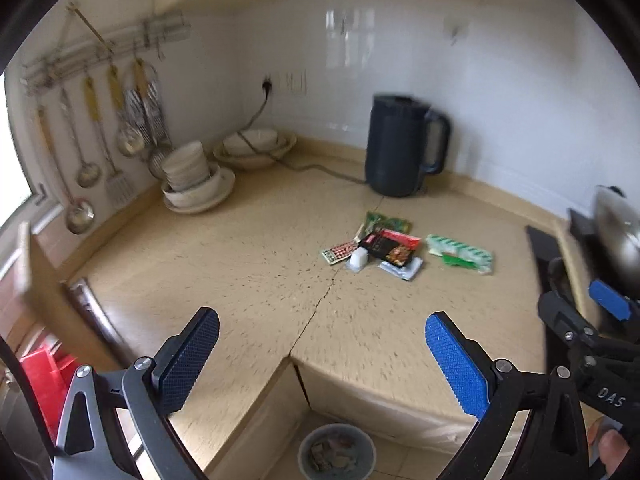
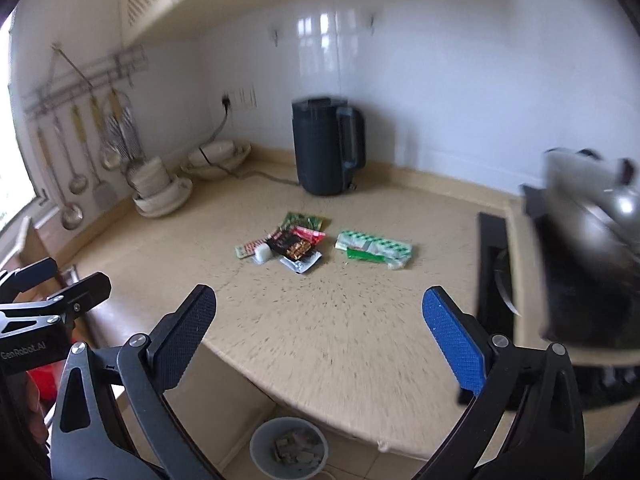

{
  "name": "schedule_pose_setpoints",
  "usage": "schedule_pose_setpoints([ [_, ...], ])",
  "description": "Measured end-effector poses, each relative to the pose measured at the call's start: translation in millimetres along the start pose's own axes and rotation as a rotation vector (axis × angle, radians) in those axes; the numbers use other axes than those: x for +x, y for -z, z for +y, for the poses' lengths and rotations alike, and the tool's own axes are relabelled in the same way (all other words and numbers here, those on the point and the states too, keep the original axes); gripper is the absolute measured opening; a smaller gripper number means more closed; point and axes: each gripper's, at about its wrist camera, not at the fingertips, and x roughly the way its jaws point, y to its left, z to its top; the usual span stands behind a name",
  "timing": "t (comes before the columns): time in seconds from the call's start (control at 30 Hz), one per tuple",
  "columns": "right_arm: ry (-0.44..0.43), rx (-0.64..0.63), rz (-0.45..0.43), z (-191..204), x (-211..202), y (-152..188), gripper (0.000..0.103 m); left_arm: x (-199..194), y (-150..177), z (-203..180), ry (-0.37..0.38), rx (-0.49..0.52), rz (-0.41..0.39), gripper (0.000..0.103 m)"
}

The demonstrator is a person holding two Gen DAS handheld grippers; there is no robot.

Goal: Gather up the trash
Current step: 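Raise both open tools back toward the wrapper pile, then grasp the black sauce packet with the right tool while the left tool grasps the white cup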

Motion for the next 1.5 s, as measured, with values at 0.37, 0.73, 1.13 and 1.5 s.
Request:
schedule_pose_setpoints([
  [0.37,-0.104,-0.142,0.211,7,223,-38,0.103,223,-70,-9,-0.032,-0.053,0.175,0.102],
  [0.73,-0.207,-0.281,0.340,38,330,-31,0.076,297,-77,9,-0.042,-0.086,0.225,0.102],
  [1.13,-0.208,-0.329,0.347,32,347,-27,0.042,341,-83,3,-0.015,-0.088,0.257,0.102],
  [1.5,-0.296,-0.158,0.284,-7,313,-38,0.010,403,-98,-24,0.057,-0.046,0.258,0.101],
])
